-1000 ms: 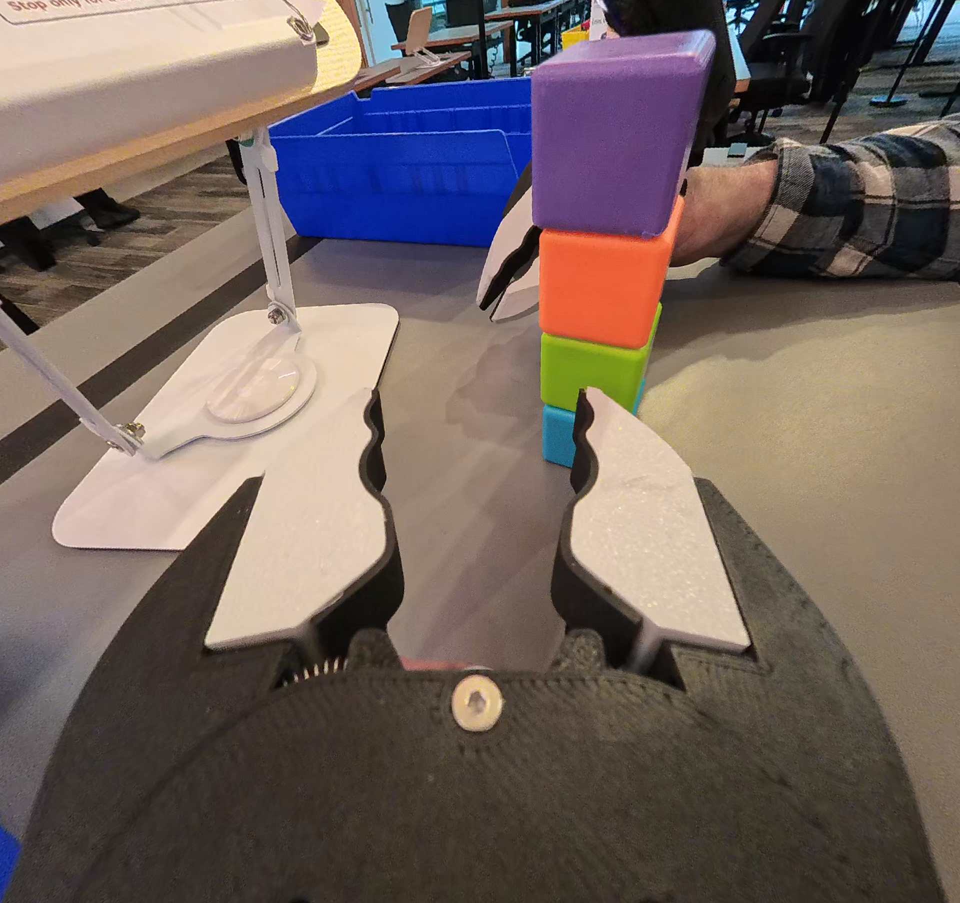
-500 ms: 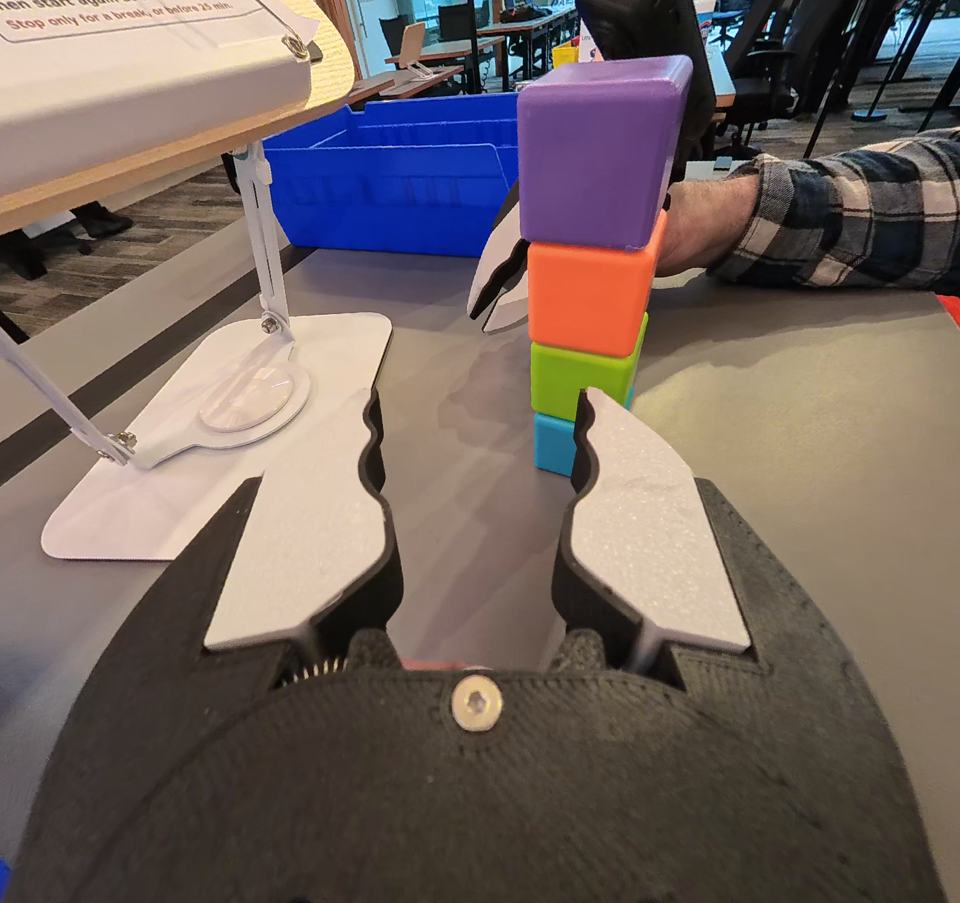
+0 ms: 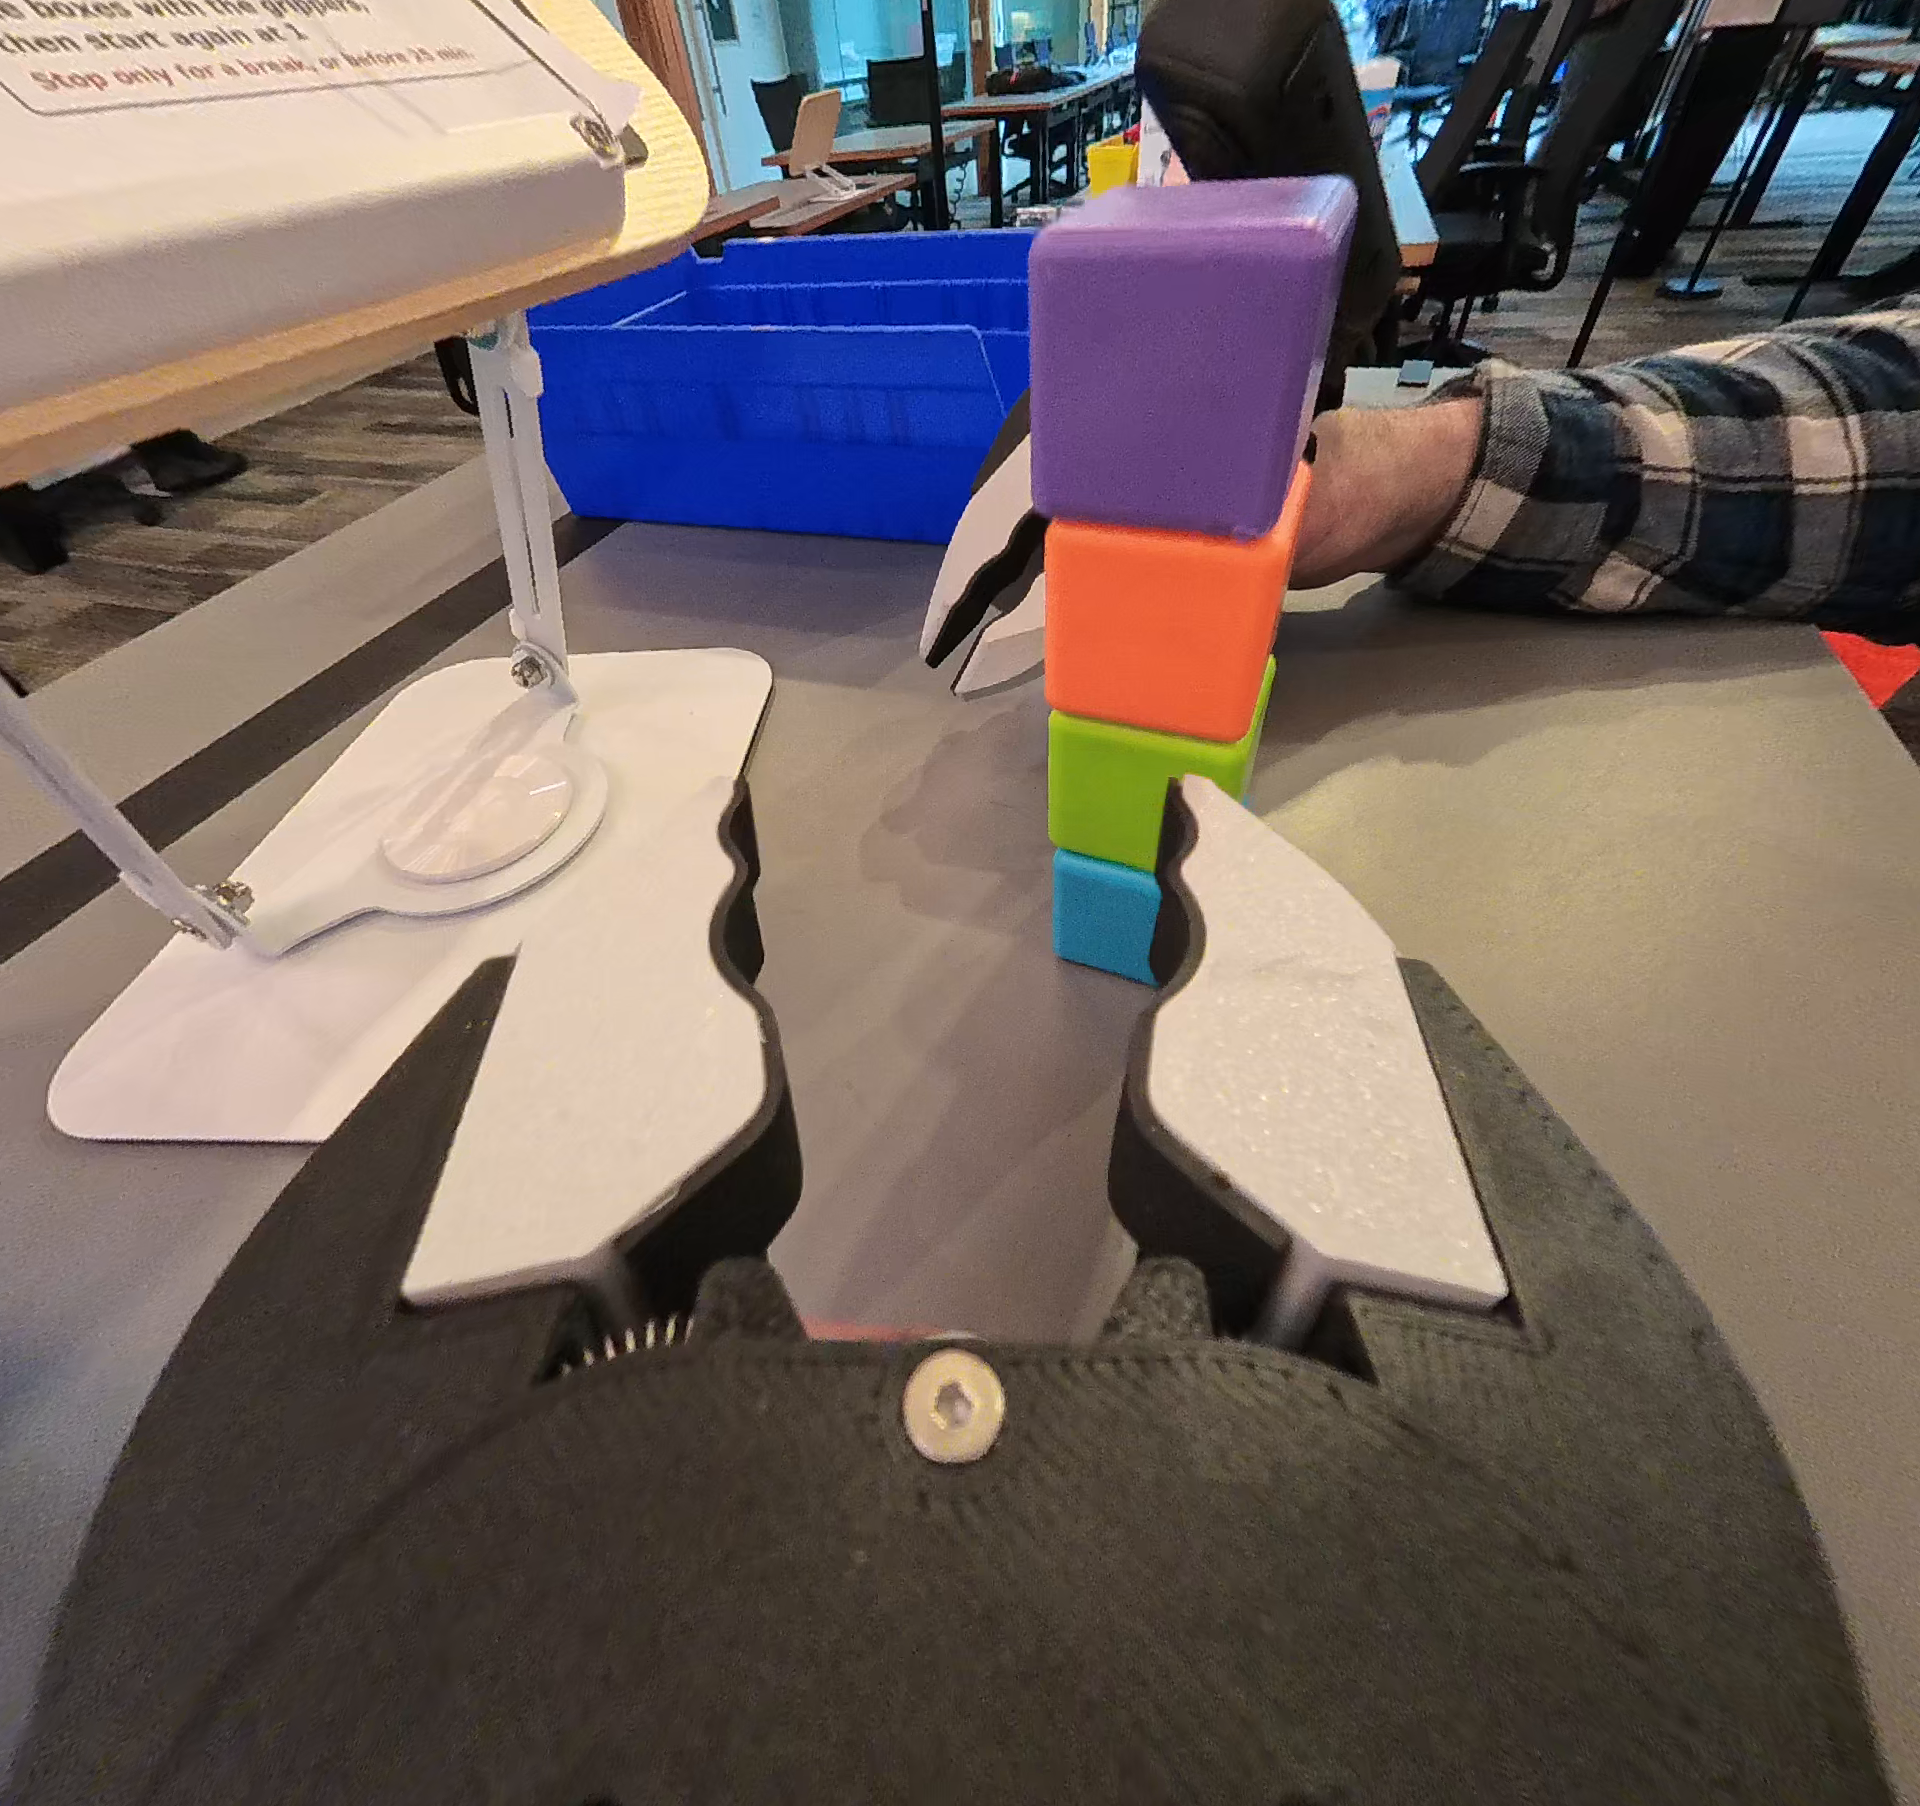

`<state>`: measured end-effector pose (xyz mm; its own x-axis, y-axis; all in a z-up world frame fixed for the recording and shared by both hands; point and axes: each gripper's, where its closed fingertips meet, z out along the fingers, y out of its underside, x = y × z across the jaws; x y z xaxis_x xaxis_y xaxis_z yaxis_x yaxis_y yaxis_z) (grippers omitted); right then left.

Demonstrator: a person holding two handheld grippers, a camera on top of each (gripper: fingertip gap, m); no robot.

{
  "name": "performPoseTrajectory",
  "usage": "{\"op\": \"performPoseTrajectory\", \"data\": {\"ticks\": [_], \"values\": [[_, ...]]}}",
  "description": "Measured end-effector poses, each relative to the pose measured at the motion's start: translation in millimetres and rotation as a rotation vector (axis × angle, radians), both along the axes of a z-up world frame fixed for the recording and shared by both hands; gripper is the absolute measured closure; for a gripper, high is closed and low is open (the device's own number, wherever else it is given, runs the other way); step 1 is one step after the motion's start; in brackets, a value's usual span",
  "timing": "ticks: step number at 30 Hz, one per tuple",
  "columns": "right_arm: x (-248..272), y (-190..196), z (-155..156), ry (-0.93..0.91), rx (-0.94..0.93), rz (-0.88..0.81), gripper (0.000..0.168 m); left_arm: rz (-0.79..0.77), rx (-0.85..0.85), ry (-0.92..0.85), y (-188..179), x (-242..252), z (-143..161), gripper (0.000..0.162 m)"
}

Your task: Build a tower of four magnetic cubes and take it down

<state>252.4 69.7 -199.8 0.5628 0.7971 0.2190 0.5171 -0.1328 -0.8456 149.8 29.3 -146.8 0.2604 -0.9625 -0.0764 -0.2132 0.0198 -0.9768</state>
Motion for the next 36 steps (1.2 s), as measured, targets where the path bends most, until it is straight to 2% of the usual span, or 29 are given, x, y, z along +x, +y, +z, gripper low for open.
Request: {"op": "performPoseTrajectory", "data": {"ticks": [11,17,23,36], "values": [[-1,0,0,0.003,0.000,0.001,0.154,-0.105,-0.043,-0.126,-25,25,24,0.082],[-3,-2,0,-0.001,0.002,0.009,0.154,-0.128,-0.049,-0.075,-30,44,10,0.079],[-3,-2,1,0.002,0.003,0.010,0.154,-0.157,-0.091,-0.151,-27,47,18,0.082],[-4,-2,0,-0.001,0.003,0.013,0.154,-0.184,-0.091,-0.165,-30,54,19,0.082]]}}
